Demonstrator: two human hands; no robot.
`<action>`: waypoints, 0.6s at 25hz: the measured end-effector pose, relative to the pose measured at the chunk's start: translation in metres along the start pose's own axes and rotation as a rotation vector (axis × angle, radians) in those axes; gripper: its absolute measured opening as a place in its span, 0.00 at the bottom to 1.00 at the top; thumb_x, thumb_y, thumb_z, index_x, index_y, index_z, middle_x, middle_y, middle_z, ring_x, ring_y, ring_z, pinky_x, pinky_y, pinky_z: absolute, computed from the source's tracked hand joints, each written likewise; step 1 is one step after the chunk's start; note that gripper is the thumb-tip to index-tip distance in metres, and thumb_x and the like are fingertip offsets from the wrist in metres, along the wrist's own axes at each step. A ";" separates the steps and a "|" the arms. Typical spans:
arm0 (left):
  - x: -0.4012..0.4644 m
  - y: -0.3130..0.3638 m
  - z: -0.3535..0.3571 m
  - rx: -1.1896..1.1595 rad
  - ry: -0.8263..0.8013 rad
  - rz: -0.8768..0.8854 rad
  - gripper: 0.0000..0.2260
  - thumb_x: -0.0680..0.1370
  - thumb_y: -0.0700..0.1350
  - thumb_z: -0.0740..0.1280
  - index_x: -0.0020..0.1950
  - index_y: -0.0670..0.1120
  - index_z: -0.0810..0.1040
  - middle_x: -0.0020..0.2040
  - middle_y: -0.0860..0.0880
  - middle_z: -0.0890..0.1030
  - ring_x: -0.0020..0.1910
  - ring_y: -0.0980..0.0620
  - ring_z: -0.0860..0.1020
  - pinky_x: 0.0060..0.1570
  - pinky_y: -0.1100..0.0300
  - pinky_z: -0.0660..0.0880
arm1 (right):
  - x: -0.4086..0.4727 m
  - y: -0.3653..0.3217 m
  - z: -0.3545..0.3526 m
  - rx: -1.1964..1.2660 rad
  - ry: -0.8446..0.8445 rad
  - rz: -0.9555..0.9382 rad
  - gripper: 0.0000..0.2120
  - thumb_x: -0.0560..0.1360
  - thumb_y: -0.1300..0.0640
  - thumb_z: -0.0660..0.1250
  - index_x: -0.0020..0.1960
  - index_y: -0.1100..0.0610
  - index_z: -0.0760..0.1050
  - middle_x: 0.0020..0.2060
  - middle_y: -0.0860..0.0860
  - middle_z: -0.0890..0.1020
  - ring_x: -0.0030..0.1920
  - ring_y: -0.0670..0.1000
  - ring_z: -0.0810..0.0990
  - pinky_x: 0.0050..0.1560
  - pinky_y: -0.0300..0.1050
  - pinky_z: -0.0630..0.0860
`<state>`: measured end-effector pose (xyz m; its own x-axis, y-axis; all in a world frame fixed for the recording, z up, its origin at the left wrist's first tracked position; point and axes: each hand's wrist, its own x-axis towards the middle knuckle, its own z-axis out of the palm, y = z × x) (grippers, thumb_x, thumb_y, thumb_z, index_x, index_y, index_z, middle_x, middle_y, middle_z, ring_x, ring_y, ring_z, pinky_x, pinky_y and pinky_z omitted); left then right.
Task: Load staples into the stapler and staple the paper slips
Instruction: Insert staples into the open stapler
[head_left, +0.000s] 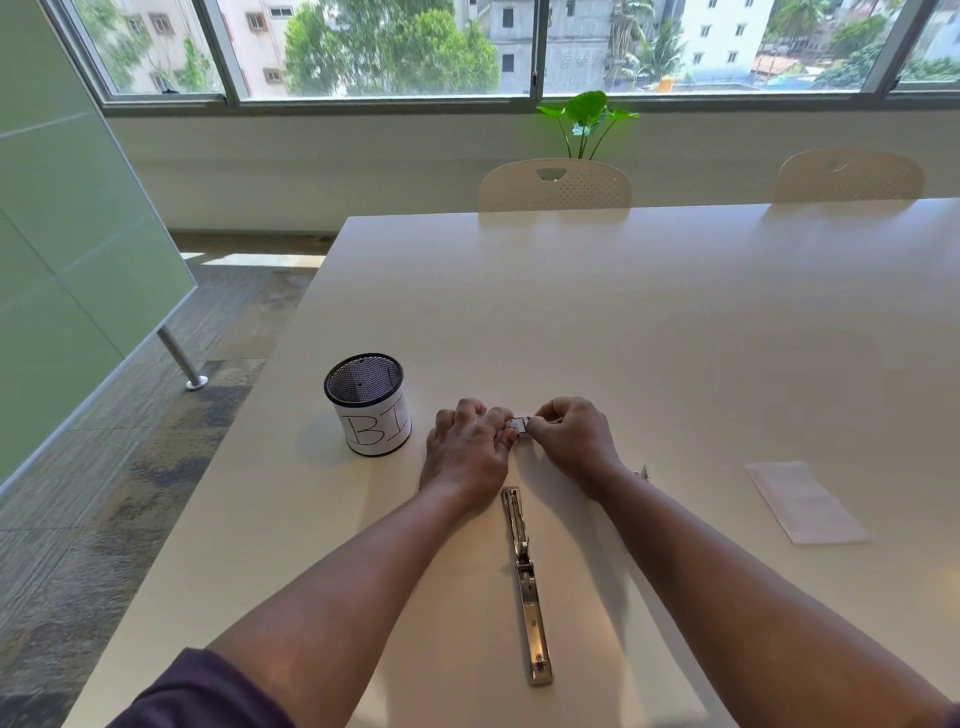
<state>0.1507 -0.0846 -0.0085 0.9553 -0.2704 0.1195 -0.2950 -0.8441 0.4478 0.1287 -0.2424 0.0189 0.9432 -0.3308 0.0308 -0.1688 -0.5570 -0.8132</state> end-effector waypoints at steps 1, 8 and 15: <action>0.000 0.000 0.000 -0.001 -0.001 0.001 0.15 0.82 0.63 0.53 0.65 0.63 0.71 0.65 0.54 0.67 0.65 0.49 0.64 0.67 0.52 0.62 | 0.001 0.000 0.000 -0.002 0.004 0.009 0.05 0.71 0.55 0.72 0.39 0.56 0.83 0.35 0.50 0.84 0.37 0.49 0.80 0.33 0.37 0.69; 0.001 -0.002 0.003 -0.005 0.015 0.006 0.15 0.82 0.62 0.53 0.65 0.63 0.71 0.65 0.55 0.67 0.64 0.49 0.64 0.66 0.52 0.63 | 0.005 -0.001 0.000 -0.049 -0.004 0.028 0.08 0.72 0.55 0.72 0.36 0.57 0.82 0.31 0.50 0.82 0.33 0.46 0.77 0.31 0.36 0.67; 0.001 -0.002 0.003 -0.009 0.017 0.009 0.16 0.82 0.63 0.53 0.65 0.62 0.72 0.65 0.54 0.68 0.64 0.49 0.64 0.66 0.52 0.63 | 0.005 -0.001 0.000 -0.035 -0.016 0.046 0.09 0.72 0.54 0.71 0.36 0.57 0.82 0.32 0.50 0.82 0.34 0.47 0.77 0.31 0.38 0.68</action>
<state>0.1526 -0.0844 -0.0121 0.9527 -0.2704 0.1386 -0.3038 -0.8372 0.4548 0.1330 -0.2435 0.0198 0.9387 -0.3444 -0.0162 -0.2220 -0.5677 -0.7928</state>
